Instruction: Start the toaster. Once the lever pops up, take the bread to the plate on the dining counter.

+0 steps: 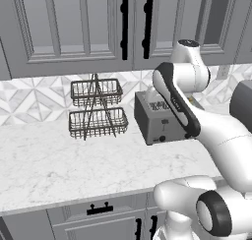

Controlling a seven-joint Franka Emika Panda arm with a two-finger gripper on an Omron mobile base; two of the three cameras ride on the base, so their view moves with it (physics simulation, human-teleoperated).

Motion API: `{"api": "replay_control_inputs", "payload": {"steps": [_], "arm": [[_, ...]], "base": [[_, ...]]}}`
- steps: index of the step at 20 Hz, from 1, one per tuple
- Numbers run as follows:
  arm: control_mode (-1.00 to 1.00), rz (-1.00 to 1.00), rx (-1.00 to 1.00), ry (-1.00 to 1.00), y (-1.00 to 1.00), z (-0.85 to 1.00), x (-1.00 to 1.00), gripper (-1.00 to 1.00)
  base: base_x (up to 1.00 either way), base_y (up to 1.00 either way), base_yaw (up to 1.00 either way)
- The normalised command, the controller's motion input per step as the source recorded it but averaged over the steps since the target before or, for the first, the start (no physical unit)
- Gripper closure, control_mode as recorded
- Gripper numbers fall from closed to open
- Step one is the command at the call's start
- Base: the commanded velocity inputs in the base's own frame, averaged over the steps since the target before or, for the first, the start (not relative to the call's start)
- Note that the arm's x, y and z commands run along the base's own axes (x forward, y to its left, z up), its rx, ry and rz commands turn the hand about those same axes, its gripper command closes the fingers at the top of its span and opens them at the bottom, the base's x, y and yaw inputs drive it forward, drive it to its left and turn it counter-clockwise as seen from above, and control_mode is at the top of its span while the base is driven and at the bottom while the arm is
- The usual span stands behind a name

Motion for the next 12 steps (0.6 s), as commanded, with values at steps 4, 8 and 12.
{"api": "replay_control_inputs", "payload": {"steps": [4, 8, 12], "arm": [[-1.00, 0.00, 0.00, -0.01, 0.00, -0.09, -0.01, -1.00], [-1.00, -0.06, 0.00, -0.11, -0.22, -0.05, 0.00, -1.00], [-1.00, -0.07, 0.02, -0.11, -0.49, 0.00, 0.00, -1.00]], "base": [[0.00, 0.00, 0.00], [0.00, 0.00, 0.00], [0.00, 0.00, 0.00]]}}
